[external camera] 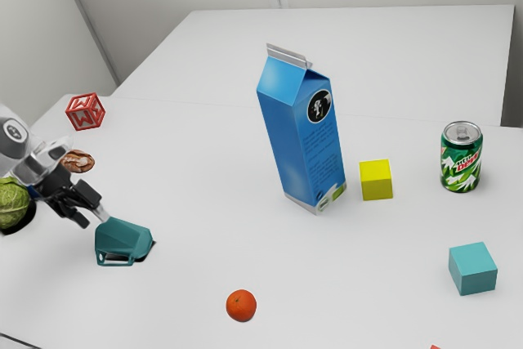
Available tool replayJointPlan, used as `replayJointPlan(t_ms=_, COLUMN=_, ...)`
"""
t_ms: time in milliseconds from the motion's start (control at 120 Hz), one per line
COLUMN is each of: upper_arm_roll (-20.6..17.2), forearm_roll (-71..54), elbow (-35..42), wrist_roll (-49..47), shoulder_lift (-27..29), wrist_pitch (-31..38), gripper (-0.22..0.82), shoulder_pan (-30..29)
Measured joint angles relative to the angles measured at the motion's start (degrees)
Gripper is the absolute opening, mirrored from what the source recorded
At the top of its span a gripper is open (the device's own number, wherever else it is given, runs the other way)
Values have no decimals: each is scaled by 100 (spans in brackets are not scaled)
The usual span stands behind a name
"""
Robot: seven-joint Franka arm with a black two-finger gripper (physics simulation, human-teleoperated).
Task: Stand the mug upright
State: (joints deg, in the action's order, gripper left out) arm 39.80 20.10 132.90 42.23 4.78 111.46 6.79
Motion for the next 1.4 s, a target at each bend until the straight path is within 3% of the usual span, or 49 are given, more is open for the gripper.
replayJointPlan(t_ms=333, upper_arm_roll=9, forearm_roll=1045, elbow=27, wrist_roll=1207, shoulder_lift=-523, wrist_pitch=-13, gripper=60, shoulder_pan=-146)
replayJointPlan(t_ms=1000, upper_arm_roll=17, forearm_roll=2338, elbow=149, wrist_roll=2593, shoulder_lift=-931, wrist_pitch=-851, gripper=59, shoulder_pan=-535)
replayJointPlan(t_ms=1183, upper_arm_roll=17, forearm_roll=2503, elbow=211, wrist_roll=2798, shoulder_lift=-938, wrist_pitch=-928, gripper=46, shoulder_pan=-529)
replayJointPlan(t_ms=1400, upper_arm_roll=15, forearm_roll=2563, elbow=240, wrist_roll=2971, shoulder_lift=-934, wrist_pitch=-923, gripper=6, shoulder_pan=-529)
